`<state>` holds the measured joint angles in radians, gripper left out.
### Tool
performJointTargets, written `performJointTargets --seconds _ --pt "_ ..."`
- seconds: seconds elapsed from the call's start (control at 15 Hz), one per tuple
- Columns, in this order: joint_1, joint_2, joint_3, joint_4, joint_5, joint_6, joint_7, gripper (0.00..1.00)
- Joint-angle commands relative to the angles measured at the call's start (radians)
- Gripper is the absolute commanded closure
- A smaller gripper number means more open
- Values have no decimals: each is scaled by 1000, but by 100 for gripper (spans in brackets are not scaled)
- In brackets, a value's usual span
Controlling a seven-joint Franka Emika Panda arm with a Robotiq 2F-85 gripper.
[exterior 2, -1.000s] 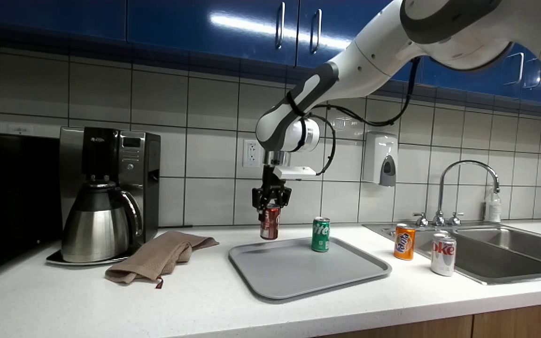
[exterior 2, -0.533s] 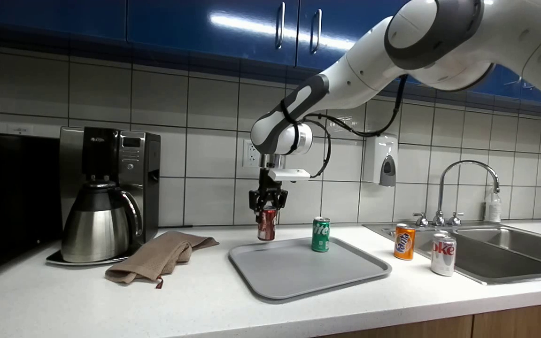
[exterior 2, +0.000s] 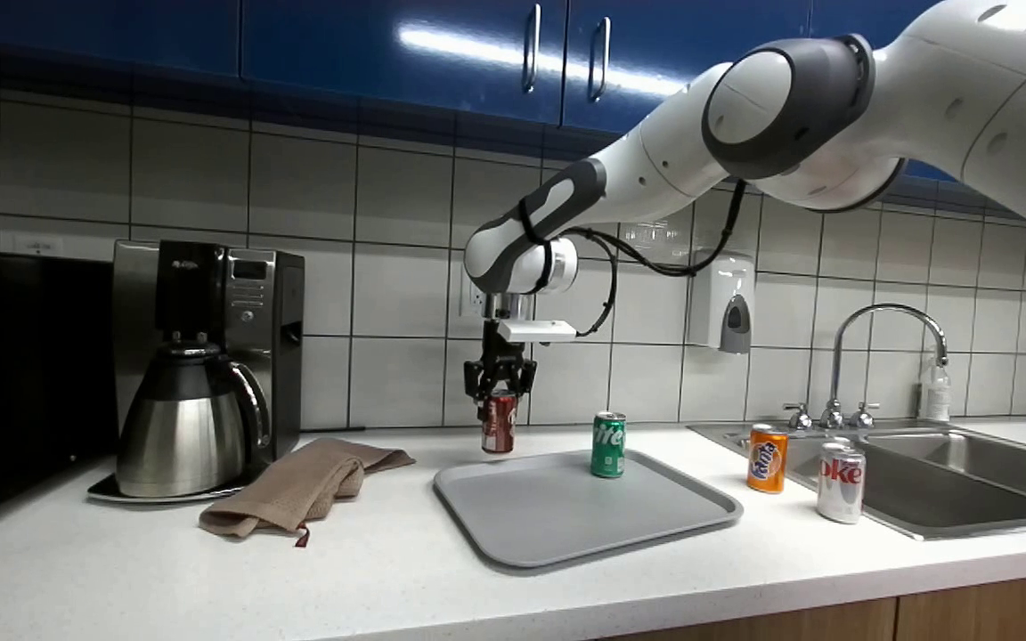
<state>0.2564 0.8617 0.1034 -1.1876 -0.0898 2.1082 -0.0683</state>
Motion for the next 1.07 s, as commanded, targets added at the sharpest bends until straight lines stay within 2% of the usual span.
performJointTargets --seconds 0.0,1.0 --pt "24 91 -18 161 -13 -80 37 62" --pt "44 261 -33 434 -6 -192 39 62"
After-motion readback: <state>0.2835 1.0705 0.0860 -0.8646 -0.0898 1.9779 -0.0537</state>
